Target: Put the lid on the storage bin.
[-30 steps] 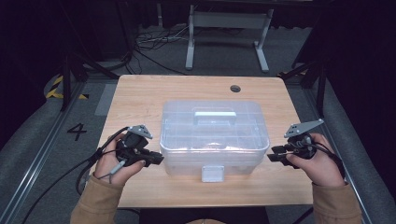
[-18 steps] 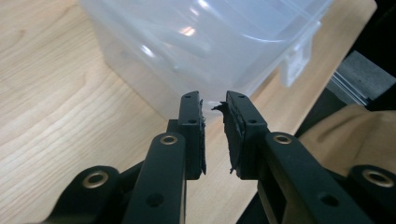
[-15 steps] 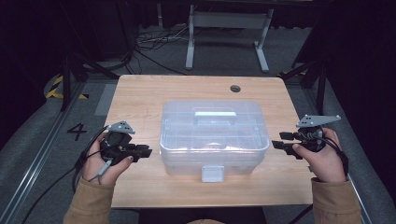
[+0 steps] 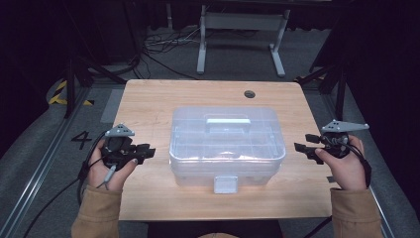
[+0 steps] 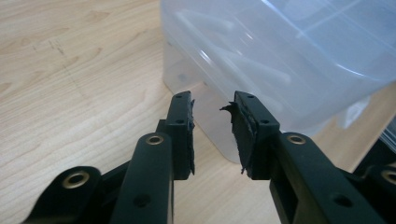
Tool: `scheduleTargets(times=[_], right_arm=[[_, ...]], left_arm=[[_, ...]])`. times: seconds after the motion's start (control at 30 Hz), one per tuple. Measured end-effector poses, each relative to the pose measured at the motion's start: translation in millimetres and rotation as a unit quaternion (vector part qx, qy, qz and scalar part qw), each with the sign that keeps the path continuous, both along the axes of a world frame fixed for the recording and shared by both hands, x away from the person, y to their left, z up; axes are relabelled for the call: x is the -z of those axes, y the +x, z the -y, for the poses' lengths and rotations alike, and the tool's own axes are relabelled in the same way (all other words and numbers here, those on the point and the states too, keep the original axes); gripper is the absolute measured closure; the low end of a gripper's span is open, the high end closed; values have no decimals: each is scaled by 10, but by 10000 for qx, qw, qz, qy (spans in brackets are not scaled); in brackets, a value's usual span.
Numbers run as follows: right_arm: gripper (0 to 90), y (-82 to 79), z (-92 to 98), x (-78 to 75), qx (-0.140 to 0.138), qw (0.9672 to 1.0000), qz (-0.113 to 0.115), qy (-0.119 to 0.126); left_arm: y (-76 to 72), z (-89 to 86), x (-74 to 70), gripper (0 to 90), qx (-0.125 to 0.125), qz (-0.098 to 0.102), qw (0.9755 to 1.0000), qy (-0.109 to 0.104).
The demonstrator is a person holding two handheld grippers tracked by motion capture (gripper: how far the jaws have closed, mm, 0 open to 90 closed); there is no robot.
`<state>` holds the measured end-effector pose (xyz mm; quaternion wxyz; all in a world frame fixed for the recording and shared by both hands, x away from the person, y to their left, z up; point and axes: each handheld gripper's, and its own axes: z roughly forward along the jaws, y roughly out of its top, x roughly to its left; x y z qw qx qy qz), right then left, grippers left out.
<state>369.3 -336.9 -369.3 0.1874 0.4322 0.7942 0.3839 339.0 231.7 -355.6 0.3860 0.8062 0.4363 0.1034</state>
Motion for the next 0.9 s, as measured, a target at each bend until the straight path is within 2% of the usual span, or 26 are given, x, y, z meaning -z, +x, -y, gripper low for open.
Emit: scheduleTargets(times=[0.1,0.27,0.33,0.57,0.7,0.9], right_arm=[[394,51,62,64,103,9999,-44,92],[364,122,129,182,122,9983,-219,523],[359,148,150,224,168,9980,-213,563],[353,237,240,382,349,9980,-177,487],[357,286,248,489,341,9981,-326,397],[361,340,253,604,325,9981,-395,342]], left_arm=[[31,-36,55,654,-47,6,10000,-44],[98,-102,162,647,-205,-16,9998,-68],[118,-117,197,645,-250,-16,9997,-56],[197,-182,349,629,-301,-22,9995,-12],[246,-191,443,601,-140,41,9998,126],[285,-203,552,588,-118,128,9998,110]])
